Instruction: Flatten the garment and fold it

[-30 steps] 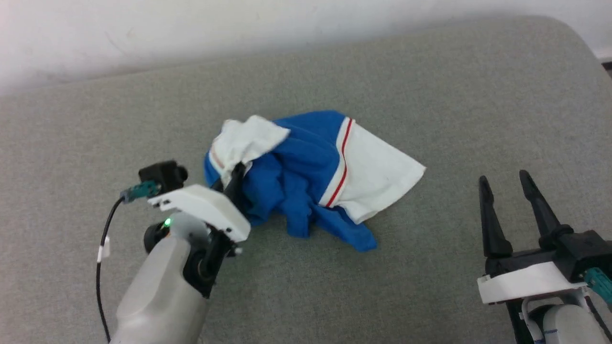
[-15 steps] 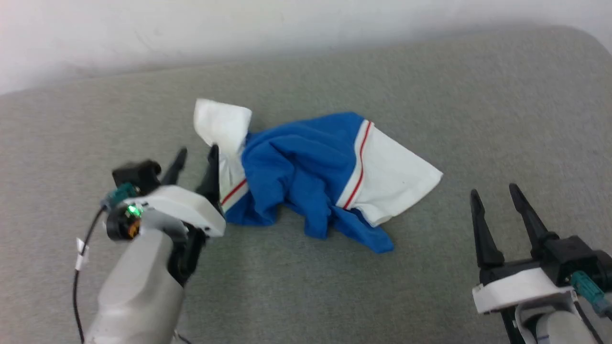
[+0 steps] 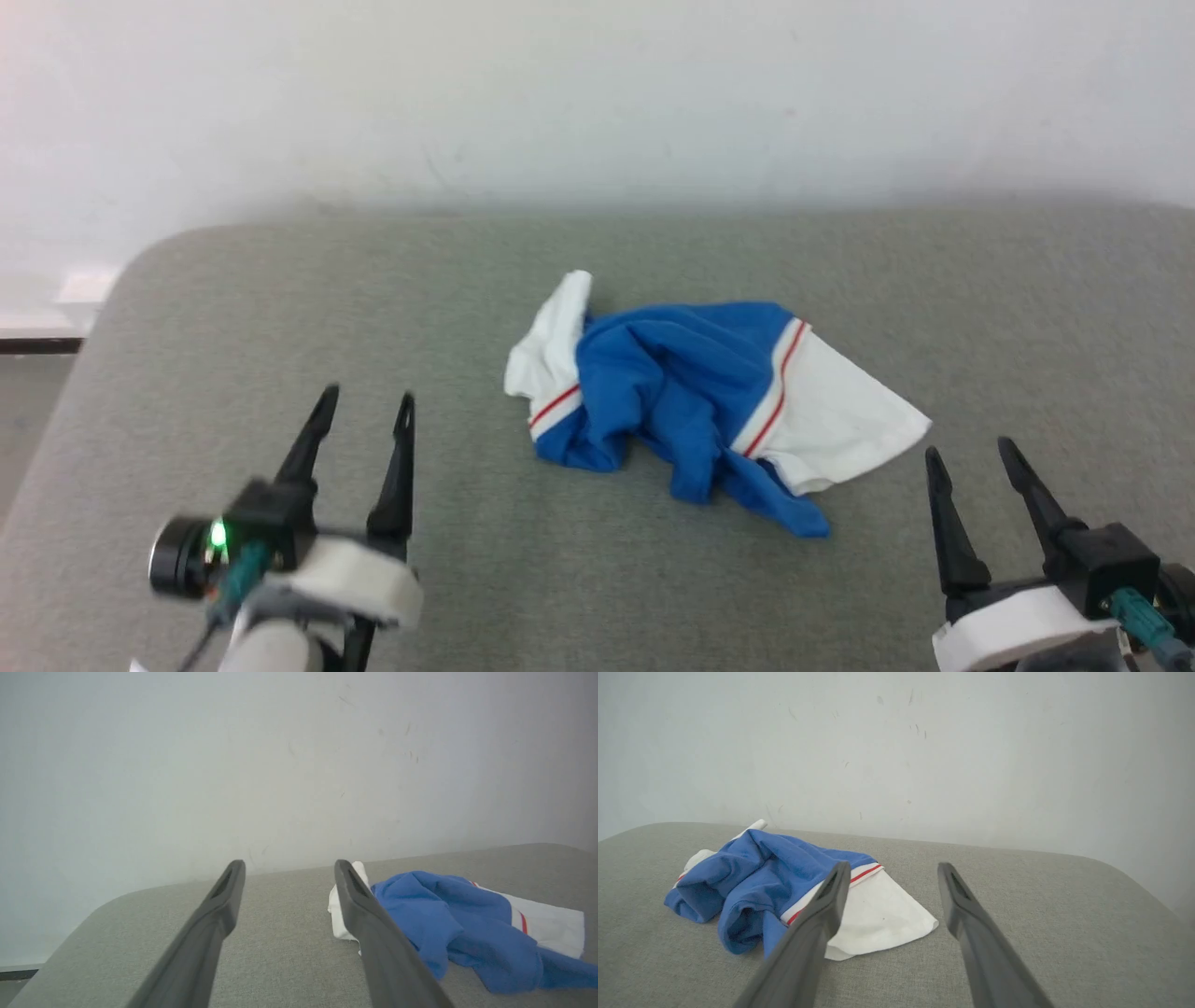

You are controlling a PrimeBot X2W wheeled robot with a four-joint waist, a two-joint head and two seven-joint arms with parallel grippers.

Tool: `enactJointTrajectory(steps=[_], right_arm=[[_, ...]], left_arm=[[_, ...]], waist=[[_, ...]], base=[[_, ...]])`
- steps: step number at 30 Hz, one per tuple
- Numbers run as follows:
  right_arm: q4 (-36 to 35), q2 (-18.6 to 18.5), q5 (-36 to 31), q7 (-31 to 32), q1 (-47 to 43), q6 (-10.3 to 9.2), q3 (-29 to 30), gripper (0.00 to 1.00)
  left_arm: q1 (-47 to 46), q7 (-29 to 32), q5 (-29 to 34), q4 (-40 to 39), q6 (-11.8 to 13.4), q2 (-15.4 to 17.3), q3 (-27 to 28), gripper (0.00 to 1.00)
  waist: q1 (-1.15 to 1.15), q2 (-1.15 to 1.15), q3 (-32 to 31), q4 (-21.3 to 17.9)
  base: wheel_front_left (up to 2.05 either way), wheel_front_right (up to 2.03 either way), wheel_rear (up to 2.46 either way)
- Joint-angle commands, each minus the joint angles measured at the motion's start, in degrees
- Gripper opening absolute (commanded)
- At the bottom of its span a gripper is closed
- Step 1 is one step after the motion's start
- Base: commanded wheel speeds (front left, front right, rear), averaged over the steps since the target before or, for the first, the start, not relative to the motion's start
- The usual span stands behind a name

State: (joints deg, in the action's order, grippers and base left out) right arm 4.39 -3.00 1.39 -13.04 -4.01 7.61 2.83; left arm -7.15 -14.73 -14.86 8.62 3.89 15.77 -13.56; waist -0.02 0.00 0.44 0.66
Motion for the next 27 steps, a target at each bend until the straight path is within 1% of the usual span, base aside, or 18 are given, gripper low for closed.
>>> enactJointTrajectory(steps=[1,4,7,11,14,17,23,27], right_arm=[[-0.3,0.1,0.0,0.2,-0.7,-0.12,0.1,1.00],[-0.1,0.1,0.1,0.7,-1.6,-0.12,0.1,1.00],[-0.1,0.1,-0.2,0.9,-2.2,-0.12,0.6,1.00],[-0.5,0.1,-0.9,2.0,-2.2,-0.12,1.3,1.00],[-0.9,-0.5,-1.1,5.1,-1.0,-0.12,2.3,1.00],[-0.5,-2.5,-0.5,11.6,1.4,-0.12,2.9,1.00],[4.2,-7.2,1.9,31.5,8.6,-0.12,4.6,1.00],[6.8,-8.6,3.0,41.7,13.9,-0.12,6.2,1.00]], left_arm=[[1.8,-0.3,1.0,-1.4,0.7,-0.2,0.4,1.00],[7.4,-0.3,4.0,-6.9,2.9,-1.5,1.2,1.00],[11.1,-0.3,6.6,-11.1,4.0,-2.7,1.3,1.00],[13.2,-0.3,8.9,-13.9,4.3,-3.8,0.9,1.00],[12.8,-0.3,9.5,-14.5,3.6,-4.3,0.9,1.00],[11.6,-0.3,9.9,-14.7,2.9,-4.7,0.9,1.00],[9.2,-0.3,10.5,-14.1,2.3,-6.2,0.8,1.00],[7.7,-0.3,10.8,-13.3,1.6,-7.5,0.4,1.00]], waist=[[0.02,0.00,-2.7,2.9],[0.02,0.00,-3.1,3.7],[0.02,0.00,-3.0,4.5],[0.02,0.00,-2.4,5.7],[0.02,0.00,-1.3,6.6],[0.02,0.00,0.4,7.5],[0.02,0.00,4.3,9.7],[0.02,0.00,6.7,11.5]], base=[[0.00,0.00,0.00],[0.00,0.00,0.00],[0.00,0.00,0.00],[0.00,0.00,0.00],[0.00,0.00,0.00],[0.00,0.00,0.00],[0.00,0.00,0.00],[0.00,0.00,0.00]])
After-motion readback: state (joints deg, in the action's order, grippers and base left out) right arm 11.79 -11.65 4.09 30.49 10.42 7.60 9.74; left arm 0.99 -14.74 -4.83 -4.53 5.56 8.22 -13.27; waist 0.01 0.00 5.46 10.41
